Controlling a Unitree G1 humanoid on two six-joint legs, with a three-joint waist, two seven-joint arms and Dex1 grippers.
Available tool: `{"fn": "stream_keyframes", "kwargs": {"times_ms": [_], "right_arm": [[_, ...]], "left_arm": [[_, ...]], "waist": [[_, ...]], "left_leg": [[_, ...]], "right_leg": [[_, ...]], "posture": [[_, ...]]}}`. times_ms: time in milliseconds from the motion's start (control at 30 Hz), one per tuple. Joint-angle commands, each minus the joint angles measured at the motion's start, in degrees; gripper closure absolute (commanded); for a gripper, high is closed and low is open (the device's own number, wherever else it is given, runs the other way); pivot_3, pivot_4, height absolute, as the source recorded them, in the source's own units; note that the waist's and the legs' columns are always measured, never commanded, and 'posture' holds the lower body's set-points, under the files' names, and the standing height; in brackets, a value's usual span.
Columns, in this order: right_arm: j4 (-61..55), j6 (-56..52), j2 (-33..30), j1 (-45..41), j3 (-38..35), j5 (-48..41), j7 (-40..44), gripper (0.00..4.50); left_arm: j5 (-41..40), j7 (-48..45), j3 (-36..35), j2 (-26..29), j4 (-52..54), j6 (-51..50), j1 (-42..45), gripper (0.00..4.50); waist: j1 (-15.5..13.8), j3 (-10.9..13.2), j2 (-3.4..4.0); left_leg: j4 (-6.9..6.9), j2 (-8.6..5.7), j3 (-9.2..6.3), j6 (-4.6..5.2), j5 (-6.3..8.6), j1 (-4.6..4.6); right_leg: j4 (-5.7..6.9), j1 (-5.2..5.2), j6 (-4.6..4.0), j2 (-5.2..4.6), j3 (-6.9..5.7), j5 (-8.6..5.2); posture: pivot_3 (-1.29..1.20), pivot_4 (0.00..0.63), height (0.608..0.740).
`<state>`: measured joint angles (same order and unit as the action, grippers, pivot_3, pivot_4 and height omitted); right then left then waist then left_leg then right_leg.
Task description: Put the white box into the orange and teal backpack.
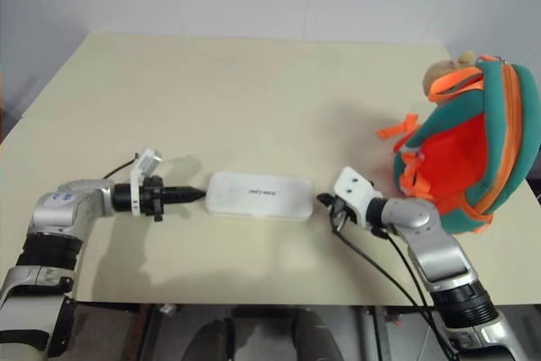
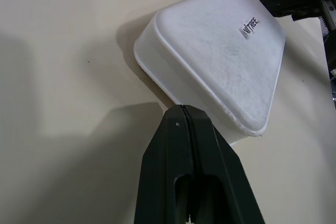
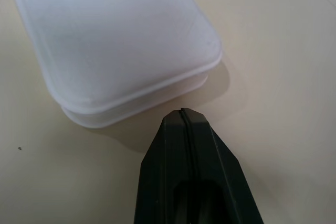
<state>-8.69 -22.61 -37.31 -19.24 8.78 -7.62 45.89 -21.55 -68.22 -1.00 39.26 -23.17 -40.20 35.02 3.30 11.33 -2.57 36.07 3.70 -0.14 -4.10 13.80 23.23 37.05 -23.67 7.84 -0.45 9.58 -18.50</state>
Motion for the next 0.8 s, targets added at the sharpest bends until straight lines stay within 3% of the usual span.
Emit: {"fn": "stream_keyframes", "kwargs": {"times_ms": [33,333,800], "right_arm": [[-0.5,1.3,0.7,-0.9,0.2,0.6,0.0,4.49],[-2.8,0.2,1.1,-2.0,1.7,-1.0,4.7,4.49],[-6.8,-3.6,-2.4,-0.1,1.1,-2.4,10.7,4.49]], "left_arm": [[0.1,-0.5,0.5,-0.2,0.5,1.1,1.2,4.5],[-0.4,-2.8,4.1,-1.5,3.2,-0.3,0.8,4.5],[-1.3,-5.1,7.3,2.2,15.1,-6.7,-4.3,4.5]], "waist": [[0.0,0.0,0.0],[0.0,0.0,0.0],[0.0,0.0,0.0]], "left_leg": [[0.0,0.0,0.0,0.0,0.0,0.0],[0.0,0.0,0.0,0.0,0.0,-0.01],[-0.01,0.0,0.0,0.0,0.0,-0.01]], "right_leg": [[0.0,0.0,0.0,0.0,0.0,0.0],[0.0,0.01,0.0,0.0,0.0,0.0],[-0.01,0.01,-0.01,0.0,0.0,-0.01]], "posture": [[0.0,0.15,0.74],[0.0,0.15,0.74],[0.0,0.15,0.74]]}}
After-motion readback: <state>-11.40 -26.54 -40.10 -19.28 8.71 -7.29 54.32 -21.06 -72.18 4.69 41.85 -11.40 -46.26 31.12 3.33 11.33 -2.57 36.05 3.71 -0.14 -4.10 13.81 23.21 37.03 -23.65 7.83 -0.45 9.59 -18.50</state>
